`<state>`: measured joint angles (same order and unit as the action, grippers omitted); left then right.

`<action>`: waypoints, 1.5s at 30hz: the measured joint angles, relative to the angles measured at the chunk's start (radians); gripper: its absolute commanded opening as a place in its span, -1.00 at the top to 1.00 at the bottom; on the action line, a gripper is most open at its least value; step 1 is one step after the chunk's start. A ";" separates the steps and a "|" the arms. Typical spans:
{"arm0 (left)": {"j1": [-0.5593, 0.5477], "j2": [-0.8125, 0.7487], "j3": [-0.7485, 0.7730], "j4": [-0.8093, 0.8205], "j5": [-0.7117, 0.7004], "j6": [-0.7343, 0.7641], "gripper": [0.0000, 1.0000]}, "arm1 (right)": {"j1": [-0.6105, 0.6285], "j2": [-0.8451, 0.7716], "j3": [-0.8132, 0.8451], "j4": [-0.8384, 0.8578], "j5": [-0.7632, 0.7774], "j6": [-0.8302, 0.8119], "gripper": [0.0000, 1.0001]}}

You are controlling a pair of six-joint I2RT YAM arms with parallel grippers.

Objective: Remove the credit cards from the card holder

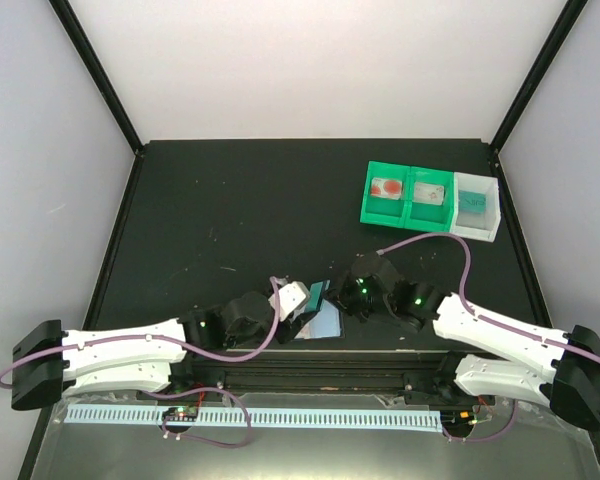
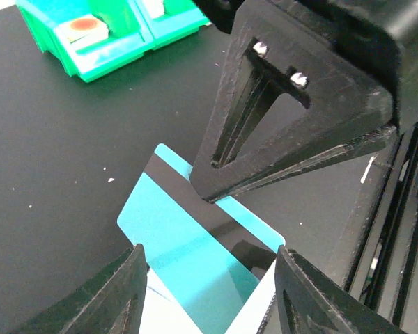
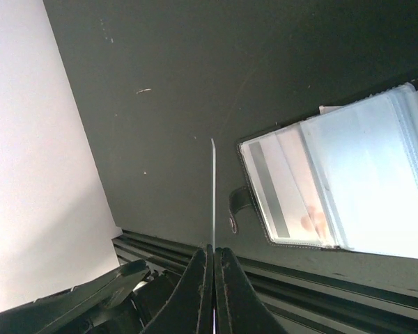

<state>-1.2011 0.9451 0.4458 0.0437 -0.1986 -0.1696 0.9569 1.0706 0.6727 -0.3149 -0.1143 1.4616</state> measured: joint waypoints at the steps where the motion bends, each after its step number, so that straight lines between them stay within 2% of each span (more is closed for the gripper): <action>1: -0.006 0.000 -0.004 0.010 -0.009 0.017 -0.08 | 0.000 0.000 -0.009 0.010 -0.002 0.009 0.98; 15: -0.053 0.018 -0.034 0.087 -0.029 0.164 -0.11 | 0.000 0.000 -0.050 0.076 -0.024 0.076 0.98; 22: -0.064 0.064 -0.036 0.100 -0.048 0.182 0.00 | 0.000 -0.011 -0.054 0.089 -0.027 0.093 0.98; 25: -0.064 0.083 -0.036 0.093 -0.079 0.188 0.17 | 0.000 -0.024 -0.059 0.092 -0.027 0.094 0.98; 29: -0.070 0.089 -0.035 0.083 -0.121 0.190 0.65 | 0.000 -0.037 -0.068 0.100 -0.028 0.101 0.98; 32: -0.077 0.089 -0.035 0.084 -0.144 0.198 0.93 | -0.003 -0.040 -0.079 0.111 -0.027 0.108 0.98; 37: -0.084 0.089 -0.034 0.076 -0.170 0.193 0.97 | -0.003 -0.040 -0.093 0.131 -0.028 0.111 0.98; 40: -0.084 0.090 -0.029 0.069 -0.175 0.175 0.97 | -0.004 -0.041 -0.097 0.143 -0.027 0.104 0.81; 45: -0.083 0.089 -0.029 0.060 -0.180 0.118 0.97 | -0.004 -0.063 -0.126 0.159 -0.025 0.045 0.31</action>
<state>-1.2839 1.0344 0.4171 0.1036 -0.3790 -0.0513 0.9527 1.0080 0.5468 -0.1558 -0.1390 1.5070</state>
